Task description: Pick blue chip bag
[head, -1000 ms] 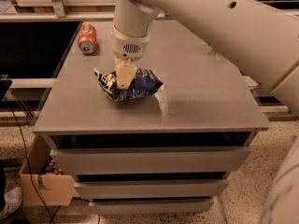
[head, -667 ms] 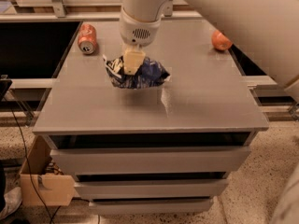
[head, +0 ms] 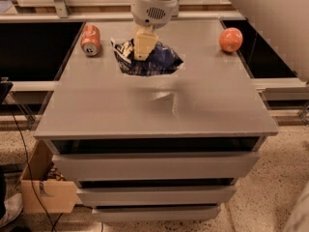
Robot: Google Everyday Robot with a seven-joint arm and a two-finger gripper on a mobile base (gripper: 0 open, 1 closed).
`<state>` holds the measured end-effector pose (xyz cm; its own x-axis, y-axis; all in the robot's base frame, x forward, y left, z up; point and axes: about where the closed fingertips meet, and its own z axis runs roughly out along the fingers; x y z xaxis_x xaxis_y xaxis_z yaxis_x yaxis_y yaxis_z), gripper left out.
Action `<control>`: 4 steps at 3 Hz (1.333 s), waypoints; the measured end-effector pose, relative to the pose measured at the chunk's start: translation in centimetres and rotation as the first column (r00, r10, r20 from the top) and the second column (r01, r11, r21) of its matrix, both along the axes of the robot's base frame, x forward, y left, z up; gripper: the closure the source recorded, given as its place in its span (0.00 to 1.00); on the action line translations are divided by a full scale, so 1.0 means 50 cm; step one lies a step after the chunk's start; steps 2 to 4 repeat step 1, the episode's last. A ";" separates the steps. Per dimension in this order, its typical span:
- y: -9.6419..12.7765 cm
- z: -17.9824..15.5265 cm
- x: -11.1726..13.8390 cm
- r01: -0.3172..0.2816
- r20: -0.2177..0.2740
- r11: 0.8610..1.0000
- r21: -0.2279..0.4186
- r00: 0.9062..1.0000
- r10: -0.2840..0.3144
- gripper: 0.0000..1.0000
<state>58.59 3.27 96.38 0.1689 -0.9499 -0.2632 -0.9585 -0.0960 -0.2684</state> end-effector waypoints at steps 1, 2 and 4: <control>-0.004 0.017 0.002 -0.004 0.010 1.000 0.013 1.000 0.004 1.00; -0.004 0.017 0.002 -0.004 0.010 1.000 0.013 1.000 0.004 1.00; -0.004 0.017 0.002 -0.004 0.010 1.000 0.013 1.000 0.004 1.00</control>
Offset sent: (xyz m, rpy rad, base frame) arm 0.0000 0.0000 0.0000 0.0000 0.0000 0.0000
